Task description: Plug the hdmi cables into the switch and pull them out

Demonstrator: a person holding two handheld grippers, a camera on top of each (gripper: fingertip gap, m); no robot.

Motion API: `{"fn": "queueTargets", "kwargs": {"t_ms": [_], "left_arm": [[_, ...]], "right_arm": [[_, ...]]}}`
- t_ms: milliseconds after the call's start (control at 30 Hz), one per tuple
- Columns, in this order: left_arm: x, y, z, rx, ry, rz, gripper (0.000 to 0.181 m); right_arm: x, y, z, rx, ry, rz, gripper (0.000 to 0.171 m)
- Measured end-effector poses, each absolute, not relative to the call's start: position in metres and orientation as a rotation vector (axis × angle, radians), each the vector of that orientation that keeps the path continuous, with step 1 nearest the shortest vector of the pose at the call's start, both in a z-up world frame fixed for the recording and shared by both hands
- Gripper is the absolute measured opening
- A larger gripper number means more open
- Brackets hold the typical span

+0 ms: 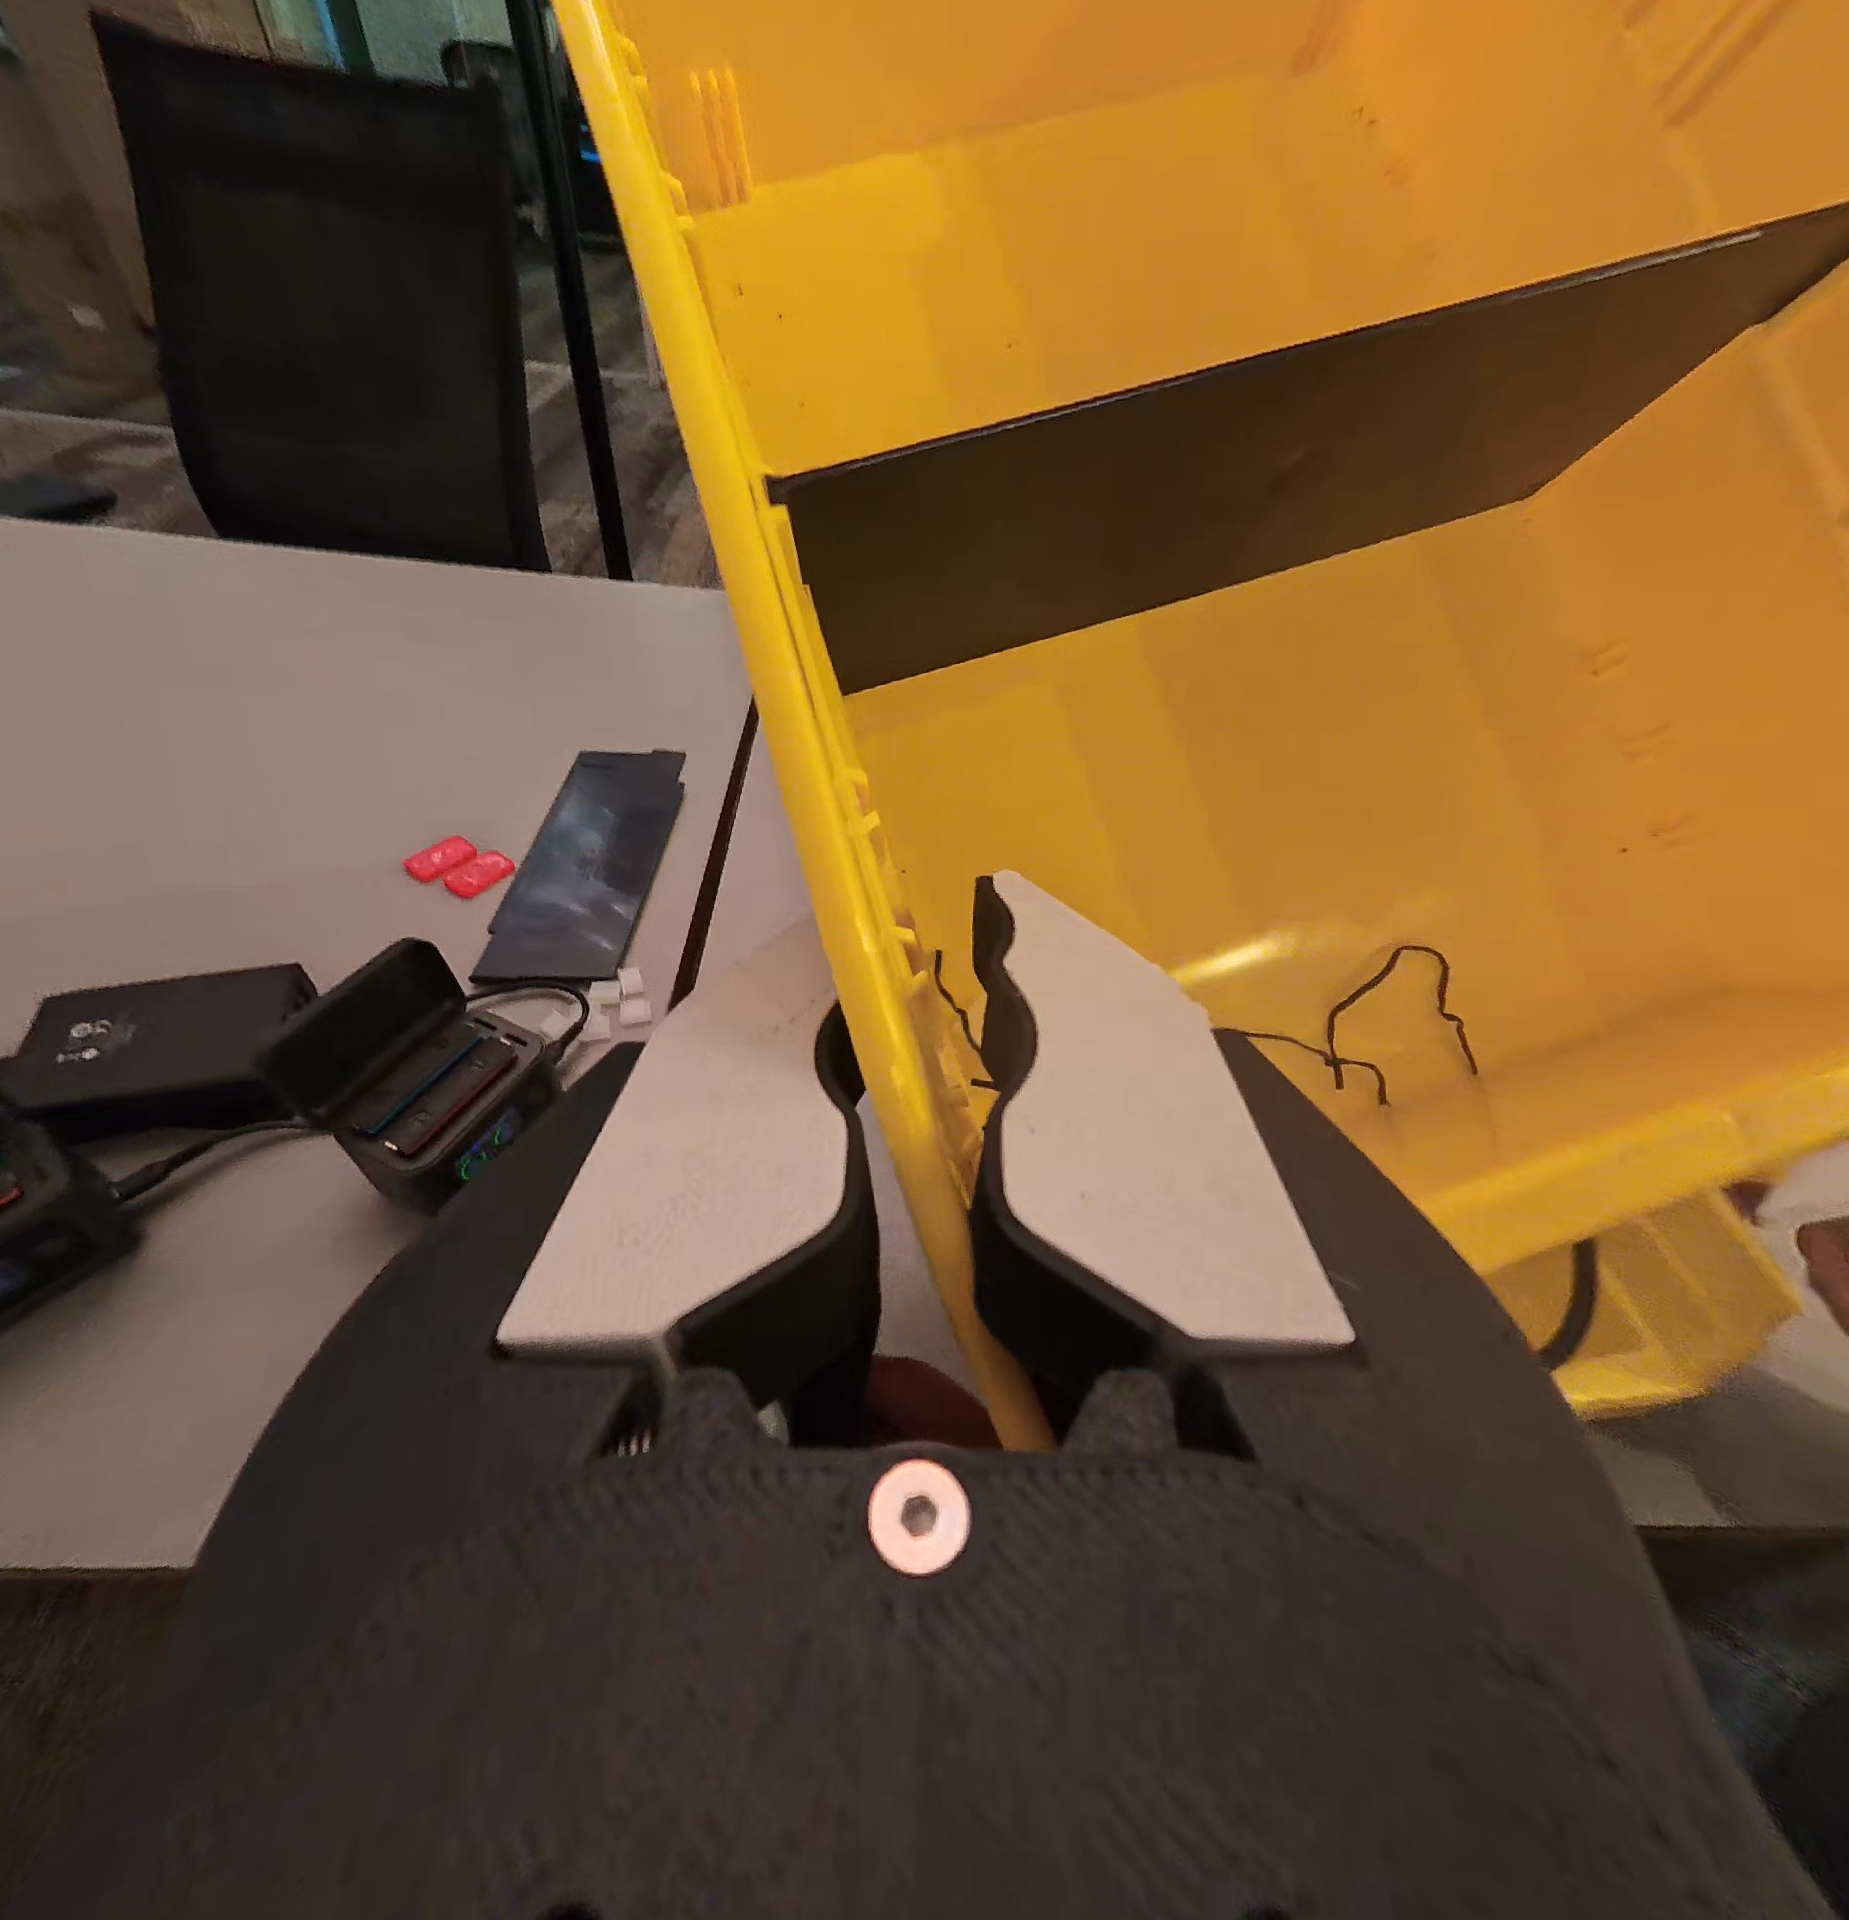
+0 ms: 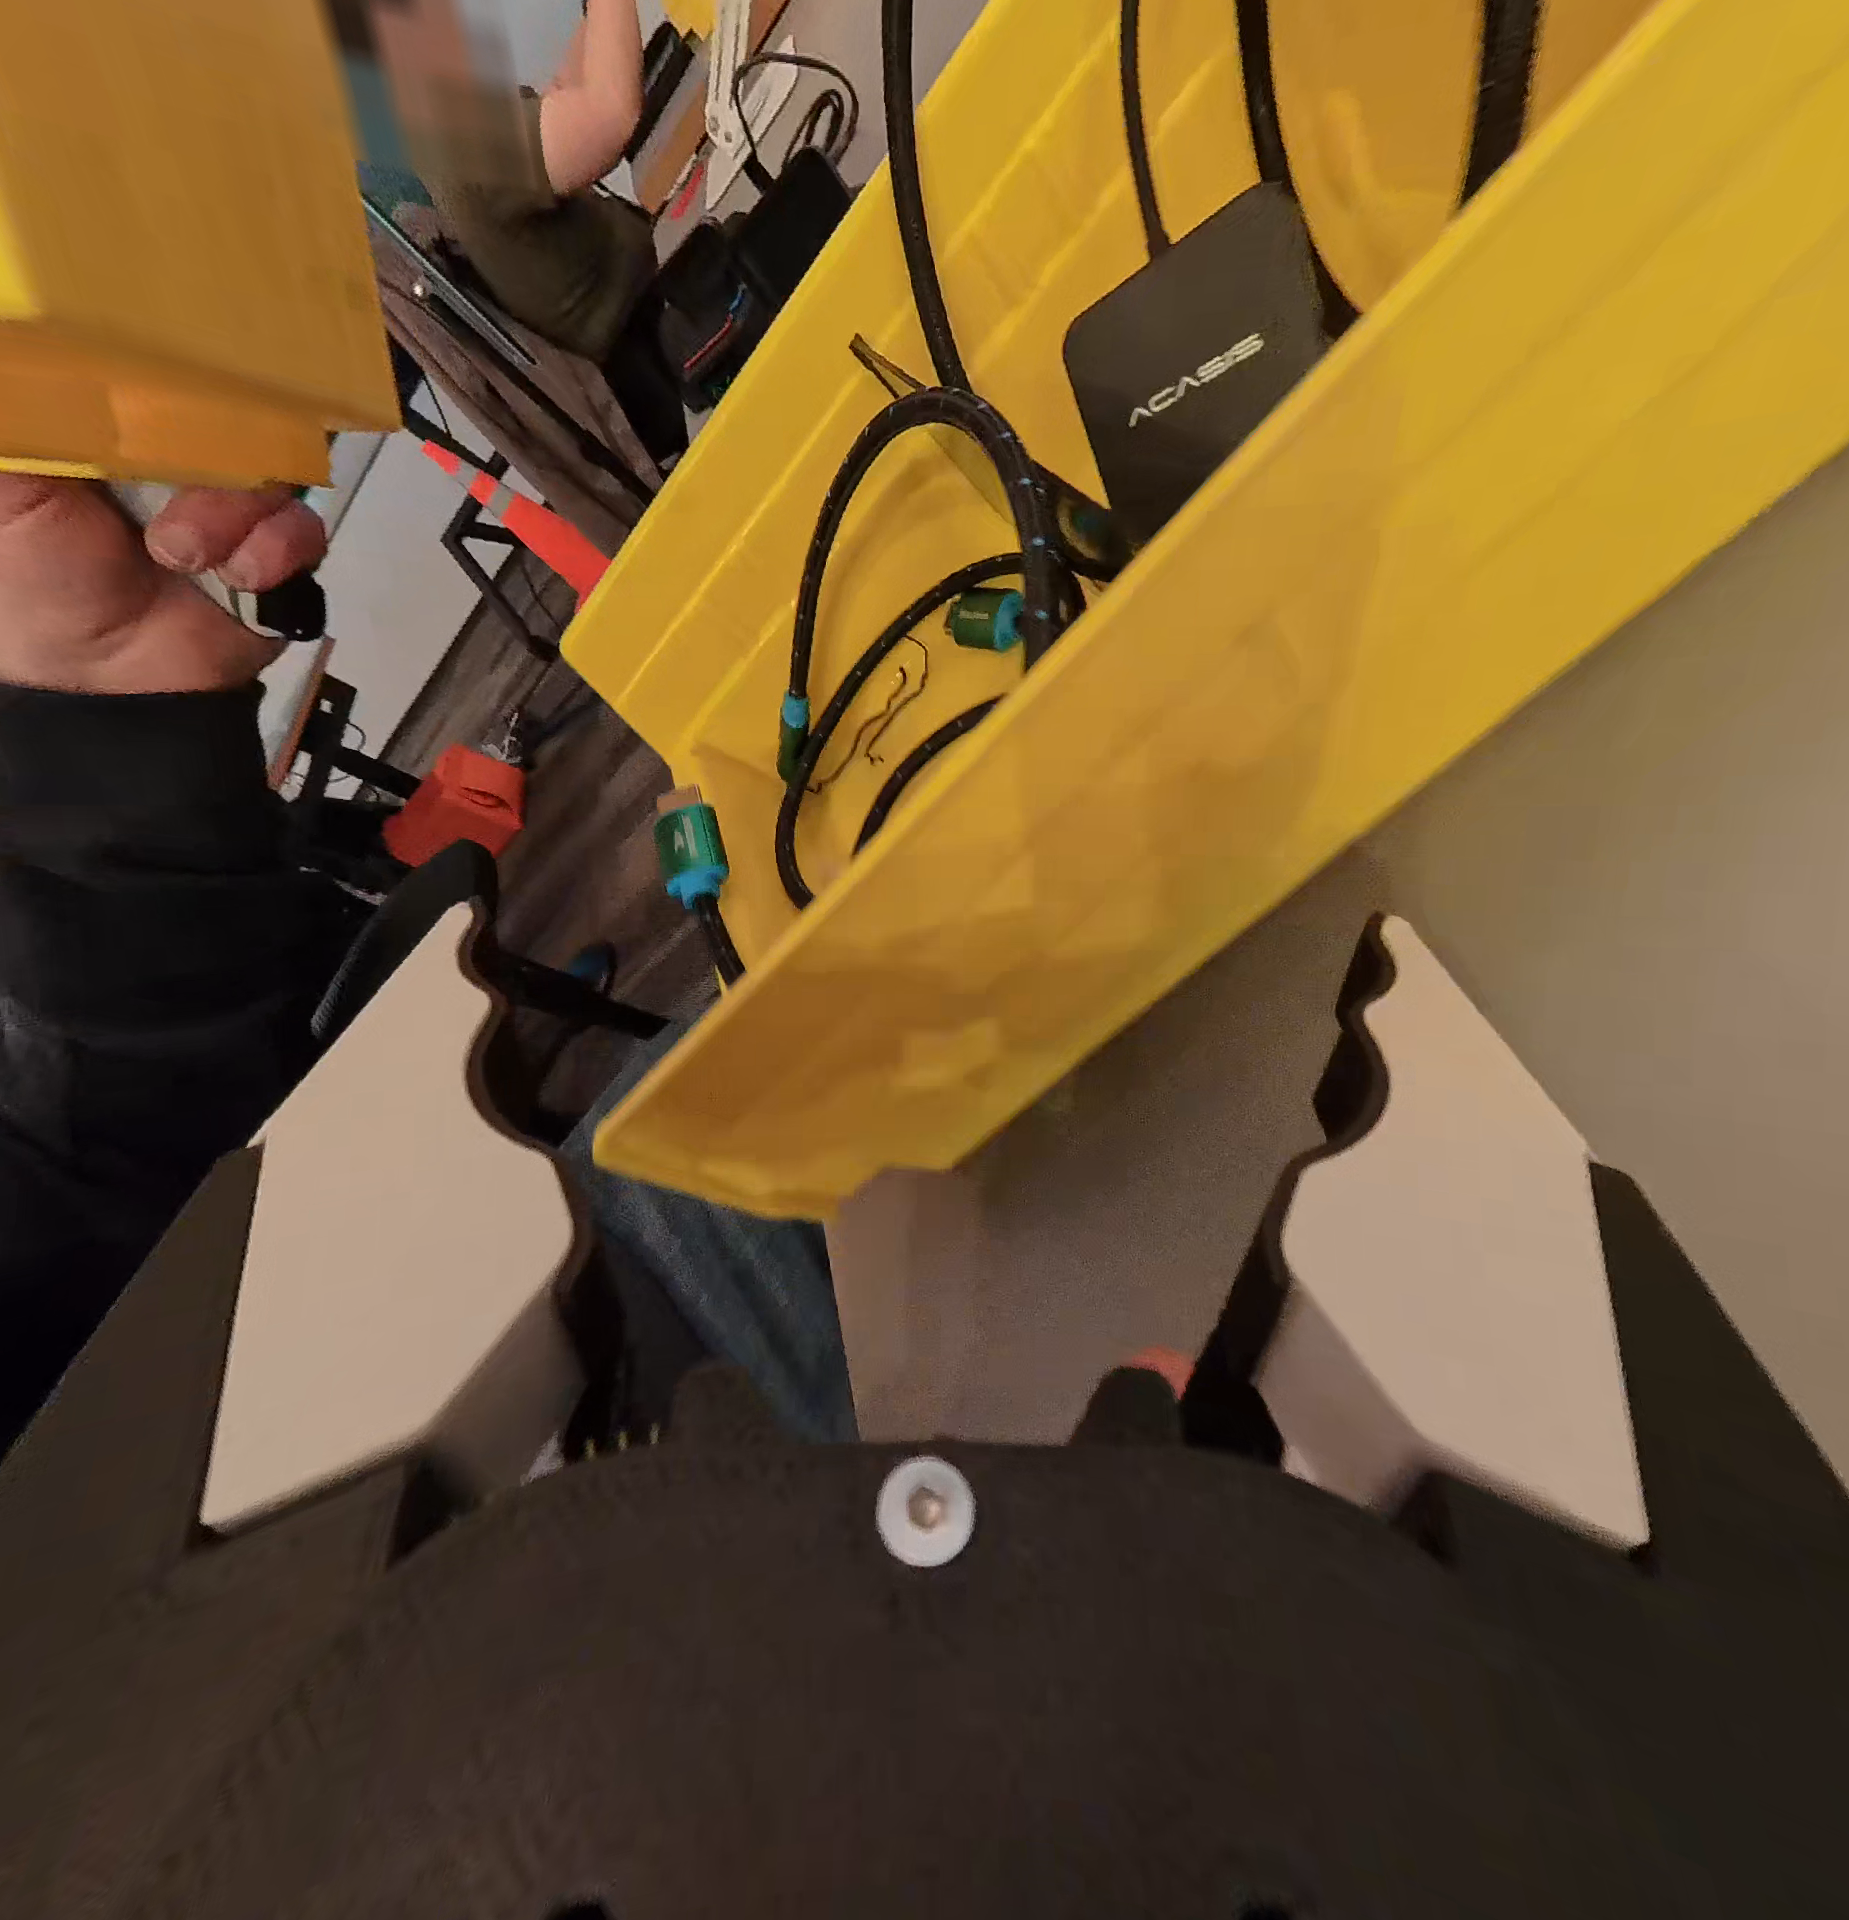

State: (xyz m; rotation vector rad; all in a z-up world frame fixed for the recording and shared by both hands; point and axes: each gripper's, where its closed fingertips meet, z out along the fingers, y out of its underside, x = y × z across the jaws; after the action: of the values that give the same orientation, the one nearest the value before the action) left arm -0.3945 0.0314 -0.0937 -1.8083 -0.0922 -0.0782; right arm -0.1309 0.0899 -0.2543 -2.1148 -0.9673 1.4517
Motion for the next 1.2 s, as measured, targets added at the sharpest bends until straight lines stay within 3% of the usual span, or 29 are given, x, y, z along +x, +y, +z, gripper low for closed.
{"fn": "queueTargets", "kwargs": {"t_ms": [167, 333, 433, 567, 767, 933, 1100, 1200], "left_arm": [[-0.344, 0.044, -0.081, -1.786, 0.008, -0.122, 0.016], [-0.259, 0.078, -0.097, -1.834, 0.161, -0.193, 0.017], [-0.199, 0.101, -0.109, -1.862, 0.265, -0.231, 0.017], [-0.112, 0.121, -0.126, -1.898, 0.428, -0.299, 0.017], [-0.001, 0.129, -0.150, -1.938, 0.607, -0.343, 0.018], [0.059, 0.131, -0.186, -1.994, 0.645, -0.397, 0.020], [0.102, 0.128, -0.228, -2.066, 0.648, -0.480, 0.022], [0.118, 0.120, -0.252, -2.148, 0.679, -0.509, 0.024]], "right_arm": [[-0.086, 0.096, -0.200, -1.904, -0.998, 1.341, 0.149], [-0.014, 0.081, -0.124, -1.625, -0.897, 1.225, 0.147], [0.024, 0.058, -0.106, -1.540, -0.896, 1.078, 0.143], [0.058, 0.034, -0.106, -1.554, -0.852, 1.003, 0.145], [0.123, 0.048, -0.149, -1.712, -0.741, 0.642, 0.149], [0.186, 0.062, -0.178, -1.831, -0.596, 0.537, 0.123], [0.221, 0.063, -0.212, -1.926, -0.561, 0.480, 0.128], [0.239, 0.062, -0.230, -1.979, -0.531, 0.468, 0.121]]}}
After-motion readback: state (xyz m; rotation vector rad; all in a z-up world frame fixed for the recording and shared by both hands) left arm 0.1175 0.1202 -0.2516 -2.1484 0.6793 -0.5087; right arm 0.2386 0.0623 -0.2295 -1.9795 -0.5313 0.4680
